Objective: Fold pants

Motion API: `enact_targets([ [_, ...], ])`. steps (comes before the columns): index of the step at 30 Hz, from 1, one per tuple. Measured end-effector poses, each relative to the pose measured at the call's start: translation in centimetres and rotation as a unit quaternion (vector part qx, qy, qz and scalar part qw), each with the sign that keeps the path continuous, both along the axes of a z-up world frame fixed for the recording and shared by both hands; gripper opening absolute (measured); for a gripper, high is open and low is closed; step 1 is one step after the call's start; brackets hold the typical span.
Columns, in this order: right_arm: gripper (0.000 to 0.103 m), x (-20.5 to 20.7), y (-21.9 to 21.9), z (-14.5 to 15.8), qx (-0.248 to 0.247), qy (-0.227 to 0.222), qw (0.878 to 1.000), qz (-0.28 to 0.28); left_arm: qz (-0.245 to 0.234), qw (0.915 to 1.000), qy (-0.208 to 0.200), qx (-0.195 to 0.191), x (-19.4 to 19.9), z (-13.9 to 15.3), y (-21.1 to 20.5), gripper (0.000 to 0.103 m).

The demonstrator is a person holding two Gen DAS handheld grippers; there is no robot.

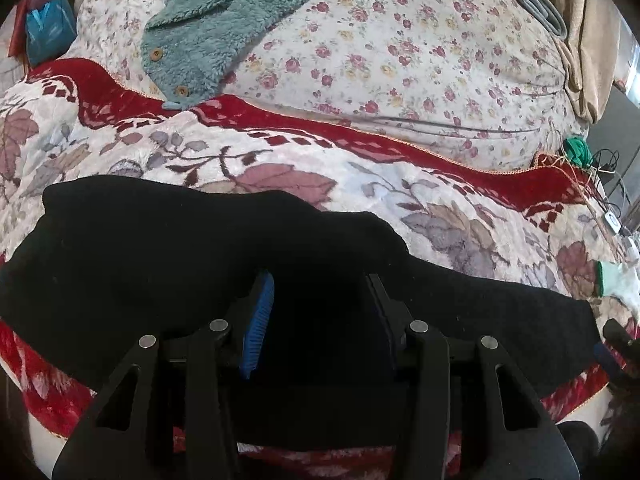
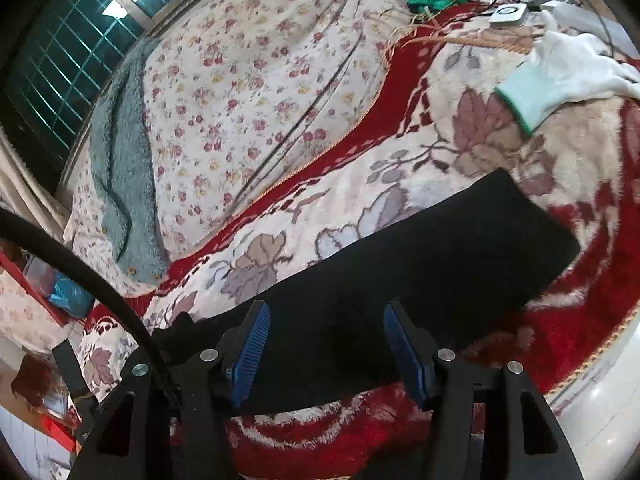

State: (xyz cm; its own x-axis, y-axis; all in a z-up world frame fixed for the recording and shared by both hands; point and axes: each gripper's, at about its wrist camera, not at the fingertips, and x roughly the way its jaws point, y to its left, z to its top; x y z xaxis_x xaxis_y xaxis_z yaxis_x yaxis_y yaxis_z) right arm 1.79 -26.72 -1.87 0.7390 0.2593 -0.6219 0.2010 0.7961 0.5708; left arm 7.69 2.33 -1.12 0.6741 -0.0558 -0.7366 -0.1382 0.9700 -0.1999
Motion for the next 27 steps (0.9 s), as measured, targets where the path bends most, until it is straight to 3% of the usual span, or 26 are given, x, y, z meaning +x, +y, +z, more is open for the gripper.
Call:
enact_targets([
  [10,0.058,-1.2,-1.6,-0.1,0.028,-0.017,0.999,-0.006,0.017,0.9997,0.005,0.019,0.1,-0.2,-0.7,0.046],
  [14,0.058,-3.6,-4.5,1.3,0.053,-0.033,0.997,-0.039,0.015,0.9997,0.003,0.018,0.1,-0.2,-0.6,0.046],
  [18,0.059,-6.6,-8.7,3.4,0.045,-0.071,0.993,-0.089,0.01,0.9998,-0.011,-0.009,0.0,0.0,0.1,0.046],
  [22,0.059,-8.5,-13.5,1.2,0.129,-0.061,0.979,-0.145,0.026,0.999,-0.014,-0.035,0.0,0.0,0.9,0.046],
  [27,0.059,-8.0,-15.3,-4.7,0.24,-0.024,0.959,-0.148,0.023,0.999,-0.021,-0.031,-0.4,0.3,0.2,0.046],
])
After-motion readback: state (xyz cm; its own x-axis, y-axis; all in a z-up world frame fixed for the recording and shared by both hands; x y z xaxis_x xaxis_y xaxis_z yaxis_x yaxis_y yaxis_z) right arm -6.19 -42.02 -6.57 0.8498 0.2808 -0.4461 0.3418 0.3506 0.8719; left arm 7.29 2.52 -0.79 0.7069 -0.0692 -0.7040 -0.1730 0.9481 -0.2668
